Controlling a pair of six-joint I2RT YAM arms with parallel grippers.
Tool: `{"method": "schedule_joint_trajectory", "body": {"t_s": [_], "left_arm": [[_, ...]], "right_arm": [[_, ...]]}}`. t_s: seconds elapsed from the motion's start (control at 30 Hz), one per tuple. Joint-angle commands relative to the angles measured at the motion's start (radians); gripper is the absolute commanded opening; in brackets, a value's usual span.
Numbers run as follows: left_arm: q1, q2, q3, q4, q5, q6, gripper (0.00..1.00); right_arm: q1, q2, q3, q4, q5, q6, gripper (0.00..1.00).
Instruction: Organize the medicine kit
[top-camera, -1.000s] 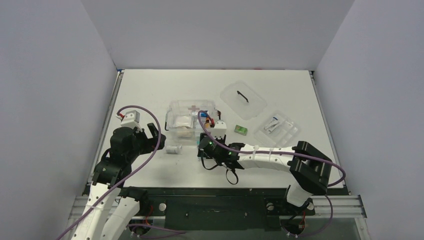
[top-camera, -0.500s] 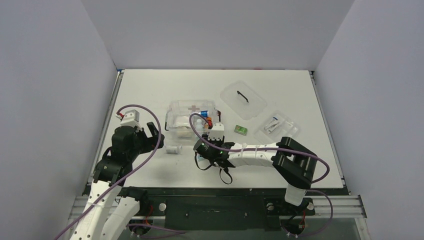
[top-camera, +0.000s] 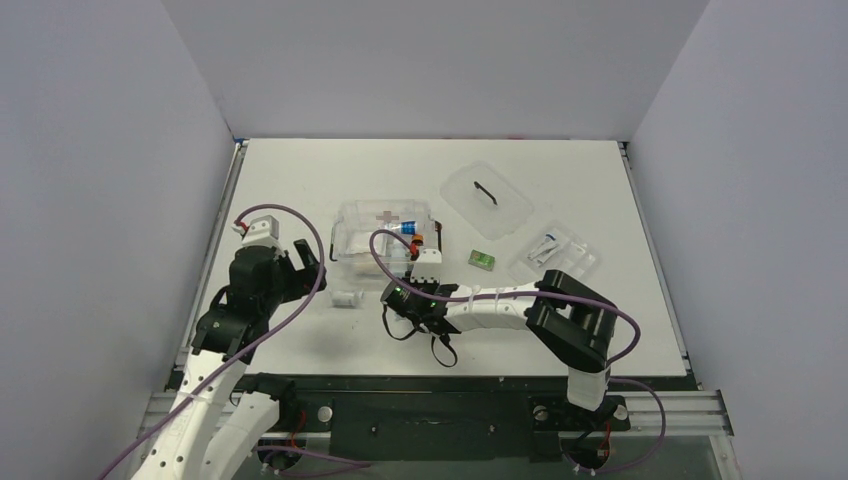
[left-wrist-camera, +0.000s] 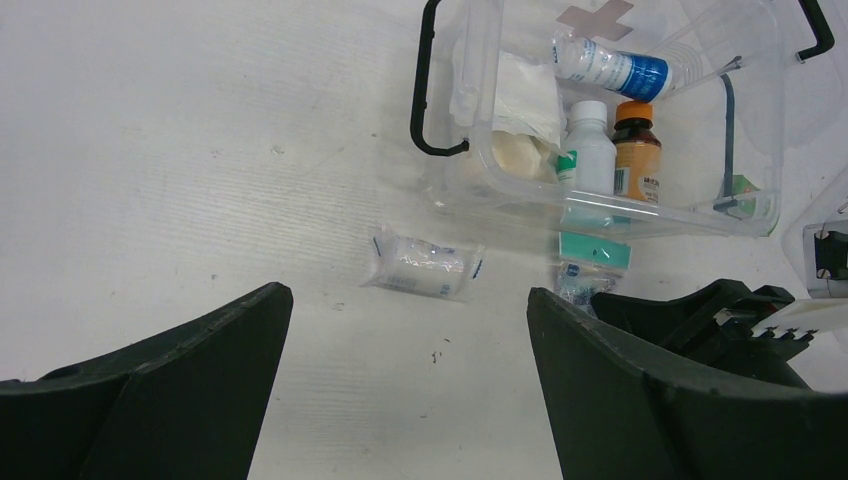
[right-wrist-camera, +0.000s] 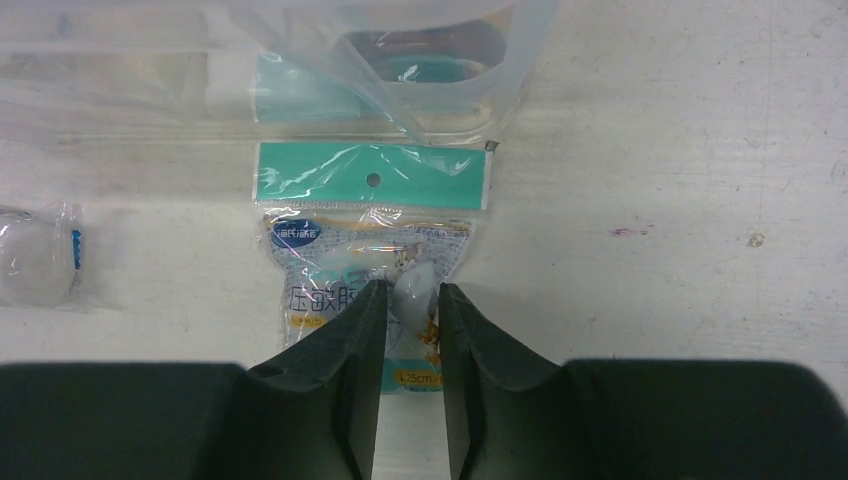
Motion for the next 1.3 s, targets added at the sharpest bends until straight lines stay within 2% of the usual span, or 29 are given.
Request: {"method": "schedule_joint_trajectory", "body": {"t_s": [0.0,0.13,0.27,0.5,0.97,1.1,1.27], "left_arm": [[0.004,-0.001,0.001,0.051,0.005,-0.001,0.87],[0.005,0.004,-0.001,0.054,0.017,0.0,0.87],[0.004,0.015,-0.001,0.053,0.025,0.001,0.87],[0.005,0.024,0.001,0.052,0.027,0.002,0.87],[0.005,0.024,0.002,0.047,0.015,0.001,0.87],[0.005,0.023,0.013,0.029,0.011,-0.004,0.87],[0.004,0.024,0.038,-0.012,0.023,-0.039,0.86]], "right_arm": [[-0.004,0.026,0.022,-0.001,0.01,-0.01,0.19],[-0.001,0.037,0.017,-0.019,-0.009,-0.039,0.07],[0.011,0.039,-0.001,-0.033,-0.032,-0.064,0.0],[0.039,0.022,-0.041,-0.058,-0.072,-0.122,0.0],[0.126,-0.286,-0.114,-0.106,-0.027,-0.168,0.0],[0.125,-0.389,-0.086,-0.161,-0.003,-0.186,0.0],[0.104,-0.434,0.008,-0.224,0.019,-0.214,0.0]]}}
